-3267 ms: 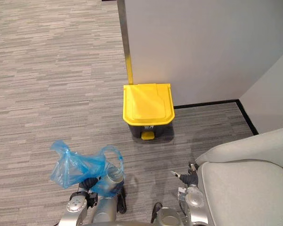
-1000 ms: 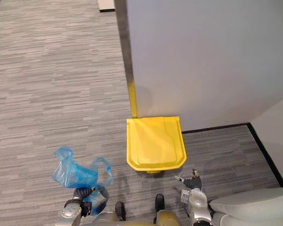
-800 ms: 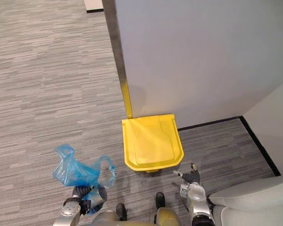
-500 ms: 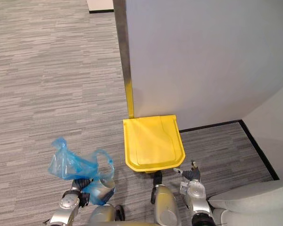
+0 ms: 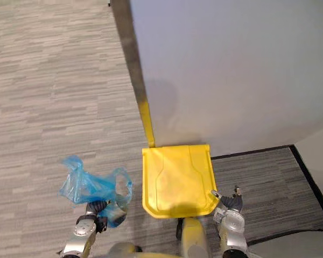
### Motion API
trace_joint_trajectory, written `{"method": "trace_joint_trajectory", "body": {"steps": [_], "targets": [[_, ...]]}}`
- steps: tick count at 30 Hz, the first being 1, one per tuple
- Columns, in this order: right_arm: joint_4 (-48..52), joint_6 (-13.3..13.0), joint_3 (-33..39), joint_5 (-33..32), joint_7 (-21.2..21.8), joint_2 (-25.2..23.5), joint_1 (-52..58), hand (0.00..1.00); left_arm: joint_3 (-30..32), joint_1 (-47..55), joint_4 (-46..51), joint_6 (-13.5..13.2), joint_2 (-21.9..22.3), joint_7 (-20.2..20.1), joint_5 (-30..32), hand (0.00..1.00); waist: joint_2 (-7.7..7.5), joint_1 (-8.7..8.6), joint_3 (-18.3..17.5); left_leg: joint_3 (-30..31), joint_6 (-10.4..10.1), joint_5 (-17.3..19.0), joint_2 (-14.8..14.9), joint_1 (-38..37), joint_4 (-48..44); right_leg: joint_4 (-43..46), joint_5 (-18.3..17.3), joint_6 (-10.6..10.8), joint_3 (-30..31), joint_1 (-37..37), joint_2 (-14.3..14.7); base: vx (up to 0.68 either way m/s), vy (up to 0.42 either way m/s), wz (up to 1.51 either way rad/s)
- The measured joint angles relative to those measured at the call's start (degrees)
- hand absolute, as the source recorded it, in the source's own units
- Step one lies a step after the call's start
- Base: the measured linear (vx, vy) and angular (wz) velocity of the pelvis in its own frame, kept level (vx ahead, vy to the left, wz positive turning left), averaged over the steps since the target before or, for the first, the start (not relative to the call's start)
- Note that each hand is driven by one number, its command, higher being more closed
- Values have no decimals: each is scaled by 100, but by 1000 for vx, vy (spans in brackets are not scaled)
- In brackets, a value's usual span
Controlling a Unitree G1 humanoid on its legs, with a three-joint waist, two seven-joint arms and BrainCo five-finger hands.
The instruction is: Gather rubbish on tea table into small bin, then transfer packed bag to large trash can.
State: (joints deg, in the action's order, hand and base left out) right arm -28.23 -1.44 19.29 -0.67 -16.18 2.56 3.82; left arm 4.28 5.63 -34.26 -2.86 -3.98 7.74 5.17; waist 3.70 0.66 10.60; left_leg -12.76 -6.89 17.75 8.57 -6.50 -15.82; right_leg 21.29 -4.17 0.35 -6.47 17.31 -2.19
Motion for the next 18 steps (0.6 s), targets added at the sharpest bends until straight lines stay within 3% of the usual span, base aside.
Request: {"method": "trace_joint_trajectory", "body": {"steps": [2, 3, 4, 7, 11, 15, 16, 17, 18], "targets": [[58, -82, 175, -53, -141, -69, 70, 0, -14, 9, -16, -6, 71, -1, 0, 100, -91, -19, -4, 22, 155, 80, -109, 49, -8, -422, 174, 67, 52, -428, -210, 144, 95, 11], [55, -98, 324, -100, -211, -43, 118, 0, -18, 65, 22, -35, 138, 2, 0, 100, -14, -38, -60, -4, 227, -432, -145, 79, 805, -640, 291, 124, 41, -622, -200, 60, 95, 6], [9, -94, 334, -99, -238, -24, 114, 0, -12, 92, 6, -30, 106, 6, 0, 100, -80, 17, -77, -80, 279, -447, -160, 27, 748, -680, 289, 177, 83, -648, -187, 52, 105, -16], [23, -87, 266, -101, -236, -238, 195, 0, -32, 285, 0, -10, 35, 11, -1, 100, -224, 12, -255, -162, 267, -498, -322, 81, 722, -1167, 458, 415, 273, -817, -292, 39, 93, -14], [-3, -50, 250, -96, -219, -256, 226, 0, -39, 279, 5, -9, 21, 14, -3, 100, -252, 11, -245, -175, 268, -494, -363, 132, 559, -1253, 552, 387, 285, -881, -363, 6, 66, 1], [-7, -42, 1, -36, -98, -261, 195, 0, -27, 271, 239, -7, -15, 110, -11, 100, -407, 20, -129, -232, 271, -492, -343, 506, -161, -742, 594, 329, 334, -576, -428, -54, -6, -5], [-8, -38, -26, -16, -75, -293, 162, 0, -8, 309, 375, -2, -7, 119, -14, 100, -392, 63, -125, -266, 401, -563, -197, 616, -270, -708, 650, 250, 329, -527, -389, -67, -1, -9], [-7, -37, -45, -7, -65, -305, 136, 0, 0, 328, 422, -8, -8, 119, -17, 100, -373, 87, -112, -301, 407, -559, -165, 610, -268, -449, 500, 237, 301, -481, -398, -59, -15, 11], [-20, -24, -105, 27, -48, -323, 176, 0, -22, 323, 468, -13, -23, 123, -27, 100, -430, 28, -86, -318, 467, -525, -187, 584, -281, 651, -99, 182, 243, -296, -505, -4, -49, 41]]}}
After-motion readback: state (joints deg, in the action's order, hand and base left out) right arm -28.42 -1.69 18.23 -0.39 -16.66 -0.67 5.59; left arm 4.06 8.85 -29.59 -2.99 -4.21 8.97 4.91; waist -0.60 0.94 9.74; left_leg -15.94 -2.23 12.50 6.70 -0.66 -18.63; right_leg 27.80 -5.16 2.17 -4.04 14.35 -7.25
